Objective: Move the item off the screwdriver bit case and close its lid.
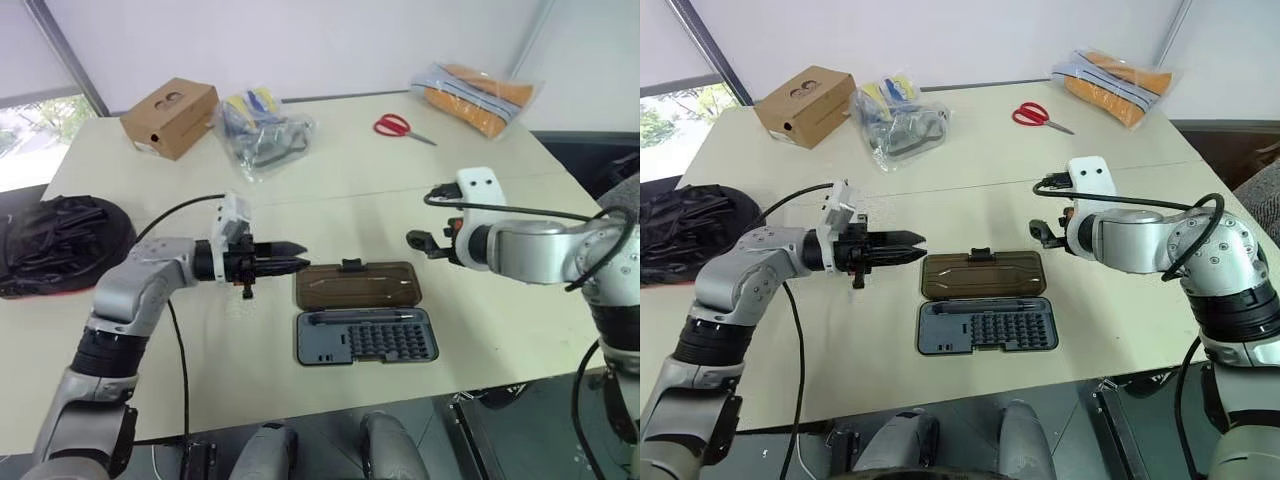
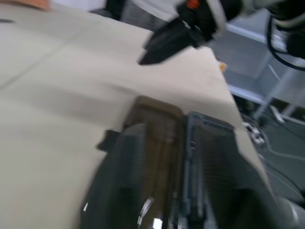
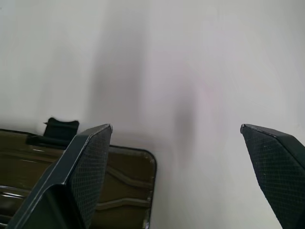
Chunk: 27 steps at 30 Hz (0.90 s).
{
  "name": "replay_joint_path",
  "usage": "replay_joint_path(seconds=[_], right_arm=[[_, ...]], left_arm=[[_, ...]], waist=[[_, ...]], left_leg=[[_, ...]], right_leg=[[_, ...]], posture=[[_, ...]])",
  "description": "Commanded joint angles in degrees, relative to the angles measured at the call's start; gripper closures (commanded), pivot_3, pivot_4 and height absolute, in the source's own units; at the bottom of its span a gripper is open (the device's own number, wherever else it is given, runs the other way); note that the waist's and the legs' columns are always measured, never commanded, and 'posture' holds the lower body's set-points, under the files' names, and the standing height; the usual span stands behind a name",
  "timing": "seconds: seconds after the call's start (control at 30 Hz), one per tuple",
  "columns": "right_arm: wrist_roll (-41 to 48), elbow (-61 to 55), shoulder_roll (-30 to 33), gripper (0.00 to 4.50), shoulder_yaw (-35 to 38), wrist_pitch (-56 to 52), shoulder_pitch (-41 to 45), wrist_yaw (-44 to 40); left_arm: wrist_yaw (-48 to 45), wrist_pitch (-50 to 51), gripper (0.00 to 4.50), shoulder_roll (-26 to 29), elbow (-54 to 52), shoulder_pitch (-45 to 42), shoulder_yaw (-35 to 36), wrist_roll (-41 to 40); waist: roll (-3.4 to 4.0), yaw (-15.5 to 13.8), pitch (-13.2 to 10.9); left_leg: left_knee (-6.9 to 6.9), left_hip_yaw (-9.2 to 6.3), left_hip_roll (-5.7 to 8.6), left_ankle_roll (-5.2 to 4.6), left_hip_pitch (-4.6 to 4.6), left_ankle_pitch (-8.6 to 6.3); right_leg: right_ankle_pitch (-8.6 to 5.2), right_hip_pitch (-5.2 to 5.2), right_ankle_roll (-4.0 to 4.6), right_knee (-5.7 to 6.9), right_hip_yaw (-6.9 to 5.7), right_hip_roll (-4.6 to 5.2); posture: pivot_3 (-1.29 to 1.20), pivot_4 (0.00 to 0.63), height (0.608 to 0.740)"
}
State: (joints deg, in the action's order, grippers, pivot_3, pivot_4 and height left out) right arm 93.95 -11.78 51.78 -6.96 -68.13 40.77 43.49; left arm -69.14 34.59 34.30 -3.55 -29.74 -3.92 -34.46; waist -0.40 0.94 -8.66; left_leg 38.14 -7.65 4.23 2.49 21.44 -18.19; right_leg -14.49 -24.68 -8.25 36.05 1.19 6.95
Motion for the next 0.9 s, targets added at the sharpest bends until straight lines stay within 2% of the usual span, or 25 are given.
replay_joint_path(seconds=[0.03, 0.13, 0.23, 0.43, 0.7, 0.8, 0.9], right_arm=[[-12.83, -6.57, 1.57, 0.0, 0.7, 2.66, 1.77, -14.23], [-20.67, -8.29, 1.92, 0.0, 0.1, 4.05, 1.06, -24.61], [-33.56, -11.29, 4.11, 0.0, -5.18, 7.95, 0.92, -36.73], [-48.82, -7.96, 2.68, 0.0, -11.28, 12.74, -0.85, -51.01], [-59.19, -2.05, -1.4, 0.0, -11.42, 16.57, 0.91, -65.64], [-66.09, 0.95, -0.55, 0.0, -14.88, 20.24, 2.89, -72.43], [-69.39, 3.78, -0.6, 0.0, -16.37, 24.35, 4.16, -81.28]], left_arm=[[-5.98, 0.74, 4.48, 2.05, -3.44, -0.79, -2.72, -1.24], [-9.47, 0.91, 4.48, 3.03, -4.29, -0.38, -5.59, -0.65], [-12.48, -1.42, 4.48, 3.86, -3.56, 0.86, -9.15, 2.15], [-13.89, -7.08, 4.48, 2.74, 0.27, 3.72, -14.26, 7.92], [-12.81, -14.44, 4.48, -1.45, 6.42, 5.85, -16.17, 12.97], [-12.35, -15.55, 4.48, -2.55, 7.99, 6.29, -16.32, 13.99], [-11.29, -16.76, 4.48, -3.52, 9.39, 6.92, -15.97, 14.86]], waist=[[0.02, 0.02, -0.01], [0.02, 0.07, -0.02], [0.04, 0.06, -0.03], [0.04, 0.04, -0.03], [0.02, -0.12, -0.04], [0.04, -0.09, -0.05], [0.04, -0.06, -0.05]], left_leg=[[0.0, 0.02, 0.02, 0.0, 0.01, 0.0], [0.0, 0.03, 0.02, -0.04, 0.0, -0.02], [0.0, 0.05, 0.03, -0.06, -0.01, -0.03], [0.0, 0.11, 0.02, -0.05, -0.01, -0.03], [0.03, 0.07, 0.02, -0.03, 0.0, -0.02], [0.03, 0.01, 0.02, -0.03, 0.0, -0.02], [0.03, 0.03, 0.03, -0.03, -0.01, -0.02]], right_leg=[[0.0, -0.01, 0.0, 0.0, 0.0, 0.0], [0.0, 0.0, -0.01, 0.0, -0.01, -0.02], [0.0, -0.01, -0.01, 0.0, -0.01, -0.03], [-0.01, -0.01, -0.01, 0.0, -0.01, -0.03], [0.0, -0.01, 0.0, 0.0, 0.0, -0.03], [0.0, -0.02, 0.0, 0.01, 0.0, -0.03], [0.0, -0.02, 0.0, 0.0, 0.01, -0.03]], posture=[[0.0, 0.15, 0.74], [0.0, 0.15, 0.74], [0.0, 0.15, 0.74], [0.0, 0.15, 0.74], [0.0, 0.15, 0.74], [0.0, 0.15, 0.74], [0.0, 0.15, 0.74]])
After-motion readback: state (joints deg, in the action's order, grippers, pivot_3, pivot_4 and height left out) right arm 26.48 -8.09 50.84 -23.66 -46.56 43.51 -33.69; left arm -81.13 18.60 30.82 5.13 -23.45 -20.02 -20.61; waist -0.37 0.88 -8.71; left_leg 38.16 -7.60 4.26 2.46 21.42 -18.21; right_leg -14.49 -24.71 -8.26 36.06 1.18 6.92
